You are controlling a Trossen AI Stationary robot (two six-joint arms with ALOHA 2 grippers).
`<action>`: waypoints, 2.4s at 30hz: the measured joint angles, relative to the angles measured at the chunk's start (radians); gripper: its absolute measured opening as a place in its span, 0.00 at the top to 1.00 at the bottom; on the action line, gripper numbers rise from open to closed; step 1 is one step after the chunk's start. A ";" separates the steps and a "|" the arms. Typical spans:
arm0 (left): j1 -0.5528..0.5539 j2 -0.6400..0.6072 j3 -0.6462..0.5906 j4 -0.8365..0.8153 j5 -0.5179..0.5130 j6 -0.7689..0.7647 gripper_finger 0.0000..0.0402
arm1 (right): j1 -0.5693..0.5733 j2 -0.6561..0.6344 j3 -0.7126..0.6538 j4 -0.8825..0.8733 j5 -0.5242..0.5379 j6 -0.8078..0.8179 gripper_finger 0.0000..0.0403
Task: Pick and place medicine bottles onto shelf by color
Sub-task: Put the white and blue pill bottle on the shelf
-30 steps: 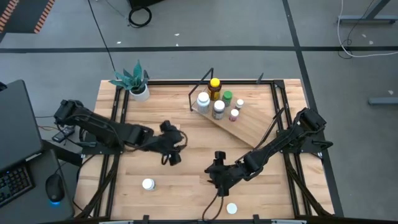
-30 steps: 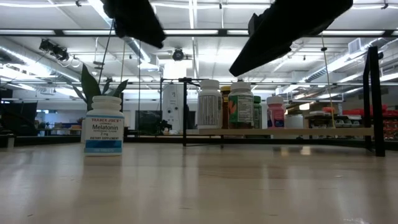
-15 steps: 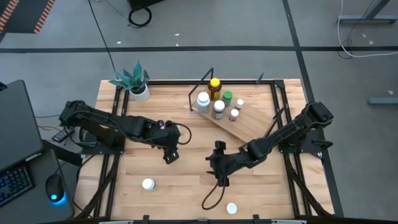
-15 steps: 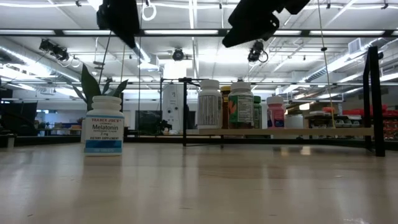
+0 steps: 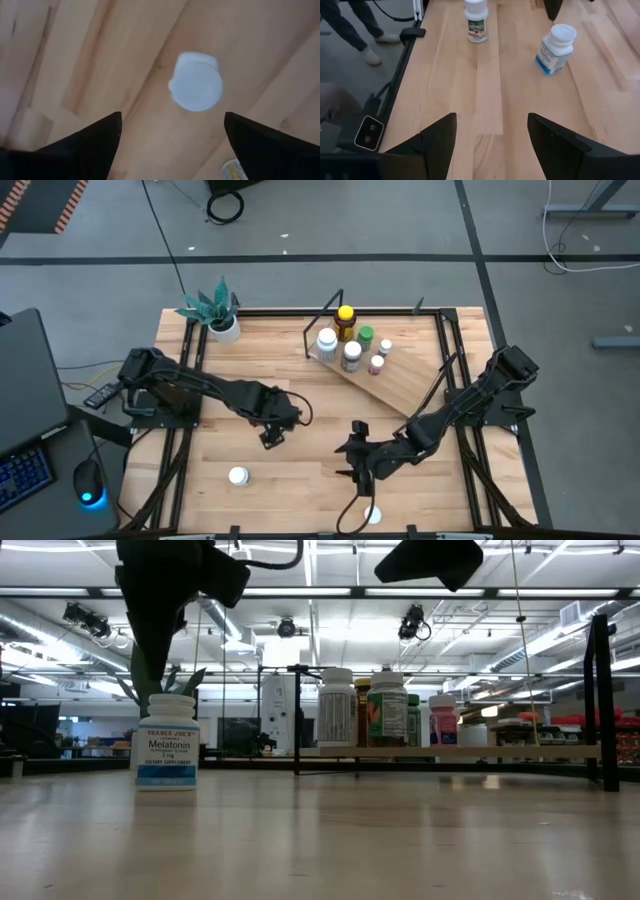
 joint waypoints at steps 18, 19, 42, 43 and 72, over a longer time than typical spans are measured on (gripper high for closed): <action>0.029 0.002 0.000 0.126 0.039 -0.006 0.12 | -0.041 0.000 0.000 0.043 -0.004 -0.149 0.37; 0.034 0.002 0.000 0.120 0.045 0.000 0.12 | -0.048 0.000 0.000 0.058 -0.004 -0.162 0.37; 0.057 0.014 -0.111 0.215 0.115 0.030 0.12 | -0.075 0.001 0.000 0.079 -0.058 -0.207 0.37; 0.057 0.019 -0.112 0.212 0.115 0.030 0.12 | -0.075 0.001 0.000 0.079 -0.058 -0.207 0.37; 0.090 0.110 -0.111 0.396 0.142 0.105 0.57 | -0.047 0.001 0.000 -0.204 -0.136 -0.008 0.37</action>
